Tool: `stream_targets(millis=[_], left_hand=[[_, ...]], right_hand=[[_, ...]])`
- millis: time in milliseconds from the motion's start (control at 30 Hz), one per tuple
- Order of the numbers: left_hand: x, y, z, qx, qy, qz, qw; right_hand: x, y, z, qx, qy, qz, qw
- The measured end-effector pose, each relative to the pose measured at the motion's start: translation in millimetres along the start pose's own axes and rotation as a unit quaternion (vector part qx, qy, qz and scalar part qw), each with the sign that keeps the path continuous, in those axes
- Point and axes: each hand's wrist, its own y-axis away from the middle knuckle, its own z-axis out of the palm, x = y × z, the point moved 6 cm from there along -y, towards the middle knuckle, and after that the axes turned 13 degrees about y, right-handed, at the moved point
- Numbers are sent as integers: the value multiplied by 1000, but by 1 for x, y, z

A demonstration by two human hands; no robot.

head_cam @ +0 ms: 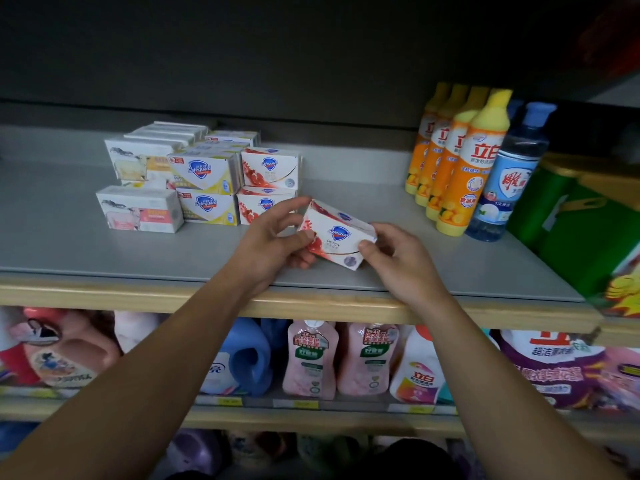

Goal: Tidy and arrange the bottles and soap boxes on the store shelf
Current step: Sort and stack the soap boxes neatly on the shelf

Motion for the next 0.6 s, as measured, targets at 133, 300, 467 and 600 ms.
stream_targets(millis=[133, 300, 467, 600], left_hand=[[0, 3, 7, -22, 20, 15, 999], [1, 1, 5, -25, -46, 43, 998], [2, 2, 6, -25, -50, 44, 997], [4, 1, 14, -7, -144, 45, 989]], right_hand=[[-3, 4, -7, 28, -48, 0, 998], [-10, 8, -1, 3, -64, -46, 997], [-11, 7, -1, 22, -27, -51, 998], [-8, 3, -13, 86, 29, -32, 995]])
